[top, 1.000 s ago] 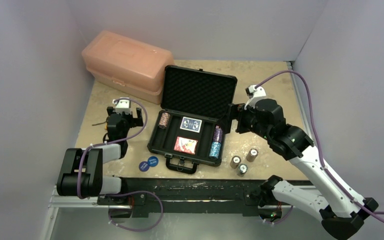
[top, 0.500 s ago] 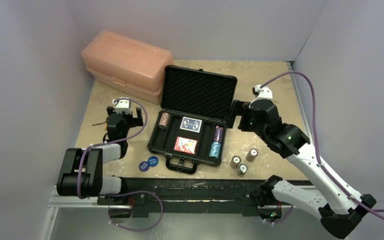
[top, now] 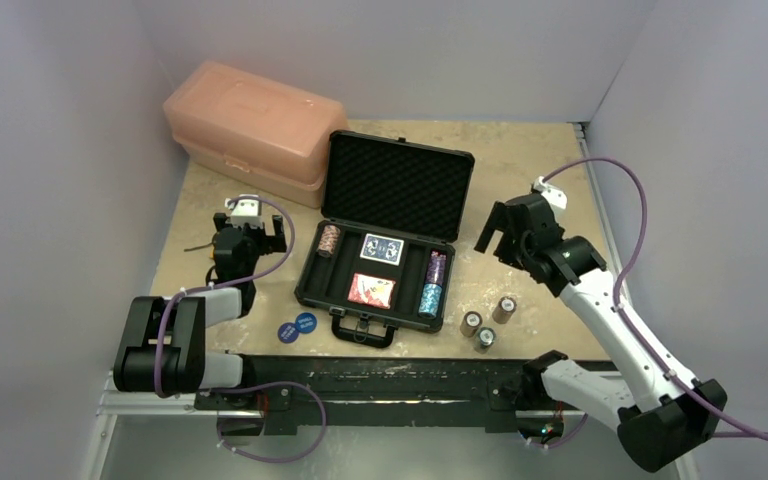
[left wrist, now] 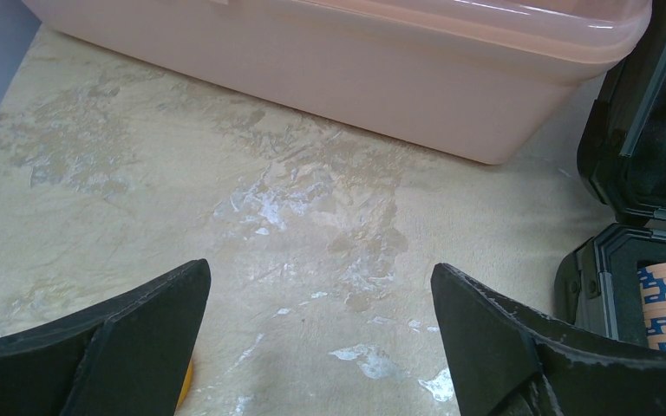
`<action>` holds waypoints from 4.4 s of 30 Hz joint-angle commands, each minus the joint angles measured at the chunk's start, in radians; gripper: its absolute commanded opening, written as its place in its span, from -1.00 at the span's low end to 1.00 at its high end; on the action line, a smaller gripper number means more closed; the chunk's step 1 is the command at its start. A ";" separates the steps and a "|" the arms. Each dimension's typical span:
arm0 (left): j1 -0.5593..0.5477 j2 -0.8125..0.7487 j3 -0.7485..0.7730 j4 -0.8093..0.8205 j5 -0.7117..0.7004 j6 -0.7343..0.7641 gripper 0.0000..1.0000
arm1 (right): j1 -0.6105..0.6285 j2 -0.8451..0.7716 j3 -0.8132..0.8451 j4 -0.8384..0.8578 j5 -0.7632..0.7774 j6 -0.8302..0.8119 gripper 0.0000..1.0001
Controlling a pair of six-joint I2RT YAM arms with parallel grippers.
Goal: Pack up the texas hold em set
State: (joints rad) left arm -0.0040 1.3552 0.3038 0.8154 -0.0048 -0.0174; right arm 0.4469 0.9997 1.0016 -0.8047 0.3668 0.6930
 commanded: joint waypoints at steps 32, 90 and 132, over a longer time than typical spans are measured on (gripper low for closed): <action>0.004 -0.005 0.025 0.067 0.009 -0.016 1.00 | -0.083 0.017 -0.361 -0.048 -0.081 0.352 0.39; 0.004 -0.105 0.156 -0.251 -0.033 -0.022 1.00 | -0.084 -0.187 -0.091 0.032 -0.098 0.138 -1.00; -0.234 -0.389 1.031 -1.456 0.740 0.061 1.00 | -0.084 0.195 0.460 0.166 -0.989 -0.051 -1.00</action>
State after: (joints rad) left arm -0.1944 0.9279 1.2785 -0.6136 0.5285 -0.0586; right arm 0.3634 1.1820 1.4132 -0.7204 -0.3500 0.6926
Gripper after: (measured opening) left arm 0.998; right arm 0.472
